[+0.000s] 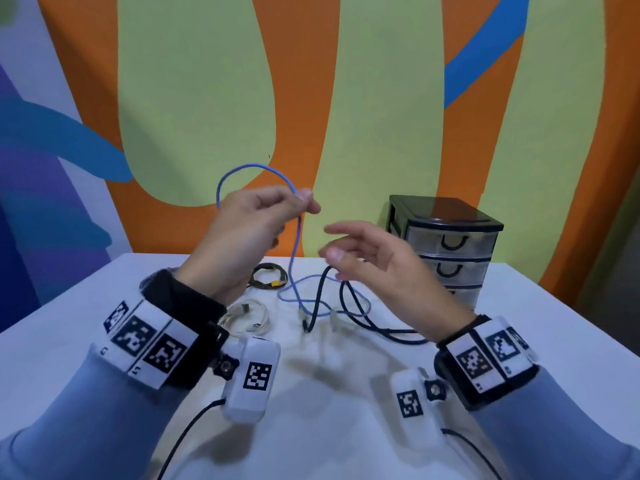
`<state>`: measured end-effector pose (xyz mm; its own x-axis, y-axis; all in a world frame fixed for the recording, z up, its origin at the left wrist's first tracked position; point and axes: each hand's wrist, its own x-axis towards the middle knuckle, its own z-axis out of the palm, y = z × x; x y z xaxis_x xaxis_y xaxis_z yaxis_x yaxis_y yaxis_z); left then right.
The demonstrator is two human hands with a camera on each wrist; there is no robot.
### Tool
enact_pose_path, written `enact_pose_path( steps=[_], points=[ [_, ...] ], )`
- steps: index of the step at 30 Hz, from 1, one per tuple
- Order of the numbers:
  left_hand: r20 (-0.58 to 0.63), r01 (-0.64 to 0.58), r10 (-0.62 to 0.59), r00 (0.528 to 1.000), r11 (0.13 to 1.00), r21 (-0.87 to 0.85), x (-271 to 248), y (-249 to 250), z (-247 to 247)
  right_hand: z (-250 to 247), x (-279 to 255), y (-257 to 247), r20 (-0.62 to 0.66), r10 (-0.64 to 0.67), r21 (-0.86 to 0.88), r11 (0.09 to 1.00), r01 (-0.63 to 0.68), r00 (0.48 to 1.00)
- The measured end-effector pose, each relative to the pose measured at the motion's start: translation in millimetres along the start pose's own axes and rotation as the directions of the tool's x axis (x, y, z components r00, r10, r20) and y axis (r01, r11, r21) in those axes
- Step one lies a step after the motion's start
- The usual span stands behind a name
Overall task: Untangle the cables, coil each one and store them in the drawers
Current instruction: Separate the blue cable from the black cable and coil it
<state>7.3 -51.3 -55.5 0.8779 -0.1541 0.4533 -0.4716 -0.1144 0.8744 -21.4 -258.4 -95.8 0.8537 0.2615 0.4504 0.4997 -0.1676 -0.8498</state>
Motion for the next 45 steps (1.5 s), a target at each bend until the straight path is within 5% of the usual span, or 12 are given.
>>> enact_pose_path(
  steps=[3,6,13,16,19,24,27,34,36,39,42,45],
  points=[
    [0.099,-0.104,0.112,0.989,0.991,-0.086,-7.3,6.5,9.2,14.3,-3.7,0.1,0.161,0.010,0.072,0.997,-0.022,0.987],
    [-0.134,-0.255,0.236,0.962,0.957,-0.139,-4.5,12.9,9.0,14.6,-2.4,3.2,0.143,0.044,-0.053,0.998,-0.036,0.989],
    [-0.698,-0.600,0.214,0.683,0.710,-0.370,12.2,17.1,-53.9,-29.9,9.7,47.8,-0.163,0.198,-0.437,0.864,-0.251,0.966],
    [-0.698,-0.456,0.089,0.710,0.813,-0.360,19.2,11.0,-79.1,-39.6,11.3,49.0,-0.321,0.133,-0.317,0.918,-0.239,0.938],
    [-0.580,-0.027,-0.071,0.812,0.987,-0.158,17.6,10.9,-78.2,-38.1,12.3,34.3,-0.414,0.034,-0.199,0.972,-0.127,0.909],
    [-0.145,0.259,-0.225,0.963,0.921,0.290,8.7,10.6,-56.2,-34.0,11.2,18.6,-0.454,-0.013,0.017,1.000,0.023,0.891],
    [-0.014,0.202,-0.227,0.974,0.838,0.506,3.7,4.6,-38.0,-32.5,9.1,9.8,-0.406,-0.016,0.066,0.997,0.047,0.914],
    [-0.103,0.035,0.124,0.987,0.460,0.887,-8.8,5.5,-18.1,-25.1,7.4,-2.6,-0.372,-0.179,-0.111,0.983,0.148,0.911],
    [-0.063,-0.102,0.218,0.974,0.668,0.737,-10.7,12.9,-10.6,-19.3,4.1,-7.0,-0.288,-0.197,-0.168,0.974,0.154,0.937],
    [0.078,-0.156,0.147,0.986,0.980,0.127,-16.1,24.0,4.0,-9.4,0.0,-10.4,-0.177,-0.193,-0.214,0.965,0.154,0.965],
    [0.140,-0.331,0.304,0.942,0.910,0.251,-19.4,18.0,12.6,-7.9,0.9,-5.0,-0.134,-0.159,-0.156,0.978,0.138,0.978],
    [-0.095,-0.394,0.443,0.892,0.862,0.320,-10.0,14.1,3.5,-14.3,3.8,8.7,-0.085,-0.026,-0.103,0.995,0.017,0.996]
  ],
)
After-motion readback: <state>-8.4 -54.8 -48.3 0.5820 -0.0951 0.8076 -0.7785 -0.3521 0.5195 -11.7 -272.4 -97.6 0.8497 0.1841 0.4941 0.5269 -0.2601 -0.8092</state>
